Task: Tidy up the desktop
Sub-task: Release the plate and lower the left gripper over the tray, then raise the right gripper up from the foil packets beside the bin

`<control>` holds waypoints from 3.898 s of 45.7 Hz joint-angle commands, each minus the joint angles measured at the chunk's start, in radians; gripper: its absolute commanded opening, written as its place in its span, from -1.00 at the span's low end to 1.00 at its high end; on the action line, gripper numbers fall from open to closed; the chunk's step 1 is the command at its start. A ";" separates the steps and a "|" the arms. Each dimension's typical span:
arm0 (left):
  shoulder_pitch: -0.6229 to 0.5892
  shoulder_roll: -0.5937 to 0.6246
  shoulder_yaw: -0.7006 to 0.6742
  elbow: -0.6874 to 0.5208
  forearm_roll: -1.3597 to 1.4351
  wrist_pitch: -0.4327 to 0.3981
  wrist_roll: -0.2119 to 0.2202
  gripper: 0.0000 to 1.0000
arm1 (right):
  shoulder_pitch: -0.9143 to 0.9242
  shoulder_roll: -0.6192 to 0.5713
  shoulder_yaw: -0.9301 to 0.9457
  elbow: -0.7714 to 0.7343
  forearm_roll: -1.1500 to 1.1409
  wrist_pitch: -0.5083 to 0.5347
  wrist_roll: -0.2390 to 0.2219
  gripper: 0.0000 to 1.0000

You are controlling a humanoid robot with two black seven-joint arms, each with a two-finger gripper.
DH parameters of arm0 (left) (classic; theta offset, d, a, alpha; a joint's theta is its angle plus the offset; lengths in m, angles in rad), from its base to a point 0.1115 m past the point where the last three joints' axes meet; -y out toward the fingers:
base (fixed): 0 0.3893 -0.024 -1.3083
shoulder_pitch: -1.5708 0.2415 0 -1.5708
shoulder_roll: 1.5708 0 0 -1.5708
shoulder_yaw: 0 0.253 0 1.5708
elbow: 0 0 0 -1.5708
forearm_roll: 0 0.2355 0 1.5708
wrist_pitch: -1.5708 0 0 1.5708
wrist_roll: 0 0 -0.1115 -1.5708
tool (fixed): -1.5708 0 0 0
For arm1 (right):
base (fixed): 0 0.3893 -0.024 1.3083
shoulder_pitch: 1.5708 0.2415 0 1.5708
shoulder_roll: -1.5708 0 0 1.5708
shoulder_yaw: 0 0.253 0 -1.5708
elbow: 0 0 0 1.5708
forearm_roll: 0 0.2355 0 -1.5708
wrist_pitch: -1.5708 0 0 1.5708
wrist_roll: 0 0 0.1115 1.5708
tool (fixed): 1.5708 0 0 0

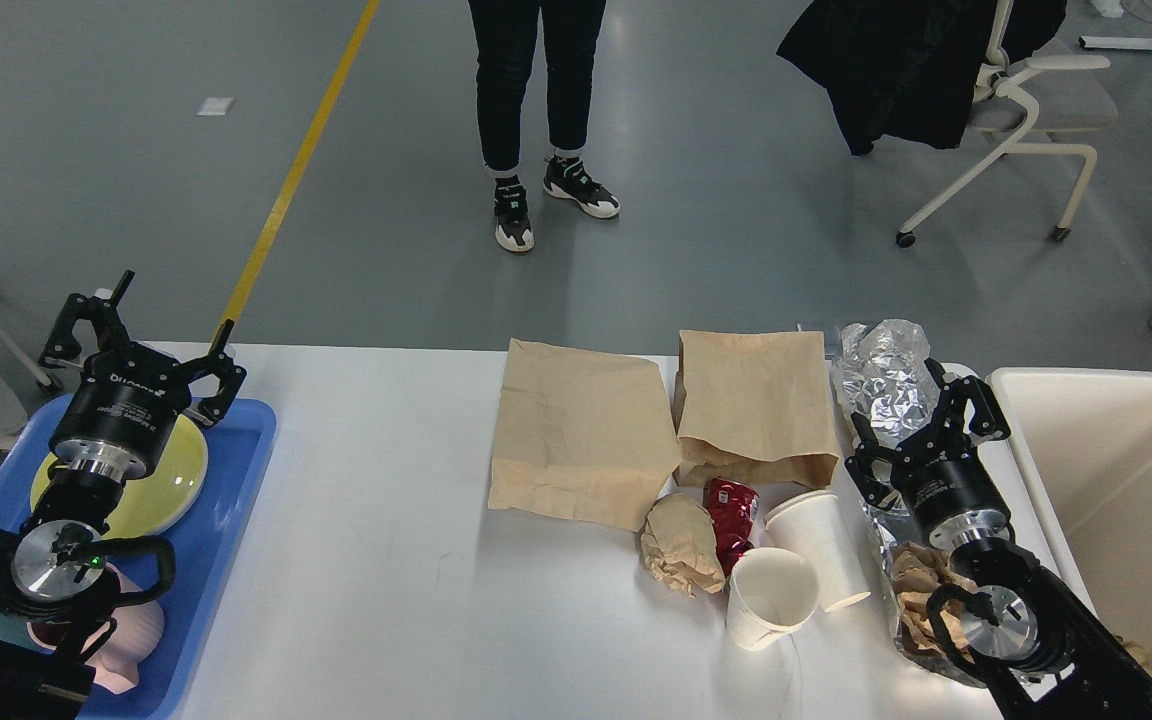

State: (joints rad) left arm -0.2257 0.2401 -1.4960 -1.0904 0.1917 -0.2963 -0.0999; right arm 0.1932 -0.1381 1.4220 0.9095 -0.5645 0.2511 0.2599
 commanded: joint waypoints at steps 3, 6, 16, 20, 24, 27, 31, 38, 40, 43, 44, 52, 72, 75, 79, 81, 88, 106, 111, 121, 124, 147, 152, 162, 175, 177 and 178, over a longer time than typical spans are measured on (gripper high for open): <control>0.019 -0.030 0.017 0.009 0.031 -0.037 0.002 0.93 | 0.000 0.000 0.000 0.000 0.000 -0.001 0.001 1.00; 0.020 -0.033 0.026 0.032 0.032 -0.044 -0.007 0.93 | 0.000 0.000 0.000 0.000 0.000 -0.001 -0.001 1.00; 0.019 -0.050 0.023 0.110 0.015 -0.073 -0.011 0.93 | 0.000 0.000 0.000 0.000 0.000 -0.001 0.001 1.00; 0.017 -0.061 0.023 0.113 0.015 -0.078 -0.014 0.93 | 0.000 0.000 0.000 0.000 0.000 0.001 0.001 1.00; 0.014 -0.061 0.019 0.115 0.015 -0.078 -0.014 0.93 | 0.000 0.000 0.000 0.000 0.000 -0.001 0.001 1.00; 0.009 -0.058 0.013 0.115 0.015 -0.078 -0.015 0.93 | -0.001 0.000 0.000 0.000 0.000 0.001 -0.001 1.00; 0.008 -0.056 0.013 0.115 0.015 -0.078 -0.014 0.93 | 0.000 0.000 0.000 0.000 0.000 -0.001 -0.001 1.00; 0.003 -0.062 0.029 0.153 0.018 -0.083 -0.009 0.93 | 0.000 0.000 0.000 0.000 0.000 -0.001 0.001 1.00; 0.006 -0.067 0.031 0.165 0.020 -0.101 -0.017 0.93 | 0.000 0.000 0.000 -0.001 0.000 0.001 -0.001 1.00; 0.006 -0.076 0.030 0.199 0.031 -0.190 -0.029 0.93 | 0.000 0.000 0.000 -0.001 0.000 -0.001 -0.001 1.00; 0.006 -0.081 0.031 0.210 0.031 -0.213 -0.031 0.93 | 0.000 0.000 0.000 -0.001 0.000 -0.001 0.001 1.00; 0.002 -0.097 0.025 0.259 0.020 -0.302 -0.063 0.93 | 0.002 0.000 0.000 -0.003 0.000 -0.001 -0.001 1.00; -0.049 -0.074 0.022 0.362 0.011 -0.339 -0.064 0.93 | 0.002 0.000 0.000 -0.003 0.000 0.001 0.001 1.00; -0.049 -0.076 0.023 0.363 0.012 -0.339 -0.070 0.93 | 0.000 0.000 0.000 -0.001 0.000 -0.001 0.001 1.00; -0.049 -0.076 0.023 0.362 0.011 -0.340 -0.070 0.93 | 0.000 0.000 0.000 -0.001 0.000 0.000 -0.001 1.00; -0.049 -0.076 0.023 0.362 0.011 -0.340 -0.069 0.93 | 0.000 0.000 0.000 -0.001 0.000 0.000 0.001 1.00; -0.049 -0.074 0.023 0.363 0.008 -0.340 -0.070 0.93 | 0.000 0.000 0.000 -0.001 0.000 0.000 0.001 1.00; -0.050 -0.074 0.023 0.363 0.008 -0.340 -0.070 0.93 | 0.000 0.000 0.000 -0.001 0.000 -0.001 -0.001 1.00; -0.050 -0.074 0.023 0.362 0.008 -0.340 -0.070 0.93 | 0.000 0.000 0.000 -0.001 0.000 0.000 -0.001 1.00; -0.049 -0.074 0.023 0.362 0.008 -0.340 -0.070 0.93 | -0.001 0.000 0.000 0.000 0.000 0.000 0.001 1.00; -0.049 -0.074 0.023 0.362 0.008 -0.340 -0.070 0.93 | 0.000 0.000 0.005 -0.001 0.000 -0.001 0.001 1.00; -0.050 -0.073 0.023 0.363 0.008 -0.340 -0.070 0.93 | -0.001 -0.011 0.031 0.016 0.003 -0.003 -0.001 1.00; -0.049 -0.073 0.023 0.362 0.008 -0.342 -0.070 0.93 | 0.005 -0.028 0.032 0.014 0.005 -0.003 -0.004 1.00; -0.050 -0.073 0.023 0.363 0.006 -0.342 -0.070 0.93 | 0.003 -0.046 0.028 0.009 0.003 -0.003 -0.010 1.00; -0.050 -0.073 0.023 0.363 0.006 -0.342 -0.069 0.93 | 0.011 -0.100 0.026 0.011 0.009 0.017 -0.019 1.00; -0.050 -0.073 0.023 0.363 0.008 -0.342 -0.069 0.93 | 0.011 -0.097 0.026 0.015 0.009 0.023 -0.022 1.00; -0.050 -0.073 0.023 0.363 0.006 -0.340 -0.069 0.93 | 0.012 -0.097 0.026 0.014 0.009 0.025 -0.024 1.00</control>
State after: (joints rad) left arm -0.2761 0.1672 -1.4726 -0.7272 0.1979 -0.6380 -0.1693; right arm 0.2021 -0.2303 1.4510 0.9194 -0.5570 0.2620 0.2425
